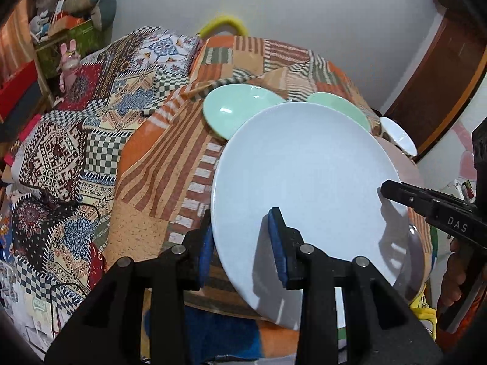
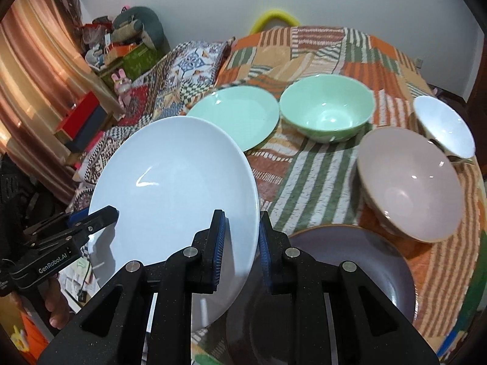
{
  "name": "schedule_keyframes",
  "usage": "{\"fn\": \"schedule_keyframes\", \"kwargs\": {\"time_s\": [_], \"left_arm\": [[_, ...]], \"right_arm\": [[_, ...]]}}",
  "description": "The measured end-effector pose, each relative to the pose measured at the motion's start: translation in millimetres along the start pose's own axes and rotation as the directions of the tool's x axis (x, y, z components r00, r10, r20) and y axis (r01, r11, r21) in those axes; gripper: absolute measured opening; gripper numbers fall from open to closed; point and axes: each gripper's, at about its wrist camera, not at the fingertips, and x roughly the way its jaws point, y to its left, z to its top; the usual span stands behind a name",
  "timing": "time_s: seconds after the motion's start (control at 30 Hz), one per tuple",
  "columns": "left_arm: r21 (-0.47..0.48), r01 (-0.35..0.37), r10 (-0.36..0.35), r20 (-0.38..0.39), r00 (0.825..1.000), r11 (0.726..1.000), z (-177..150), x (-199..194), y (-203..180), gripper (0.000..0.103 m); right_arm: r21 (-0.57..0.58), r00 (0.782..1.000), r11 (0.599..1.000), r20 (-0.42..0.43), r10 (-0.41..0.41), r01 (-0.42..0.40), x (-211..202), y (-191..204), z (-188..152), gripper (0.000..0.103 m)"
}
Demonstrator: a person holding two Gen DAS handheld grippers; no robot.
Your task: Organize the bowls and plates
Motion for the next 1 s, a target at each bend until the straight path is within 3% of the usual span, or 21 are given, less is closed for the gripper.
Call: {"fn": "schedule_keyframes", "kwargs": {"time_s": [0.37,1.0], "left_arm": [[0.042,0.013,-0.013,0.01,1.0,0.999,-9.8,-16.7,-36.8,0.034],[0.13,0.074,-0.062,-0.093,0.994,0.989,-35.3,5.8,-107.1,0.034]], "right_arm": [[0.037,0.999,0.999,0.046,0.008,-0.009,-33.3,-22.9,-18.5,0.019],[0.13,0.999,0.991,0.037,-0.04,0.035,-64.3,-82.6,-62.1,0.019]]}}
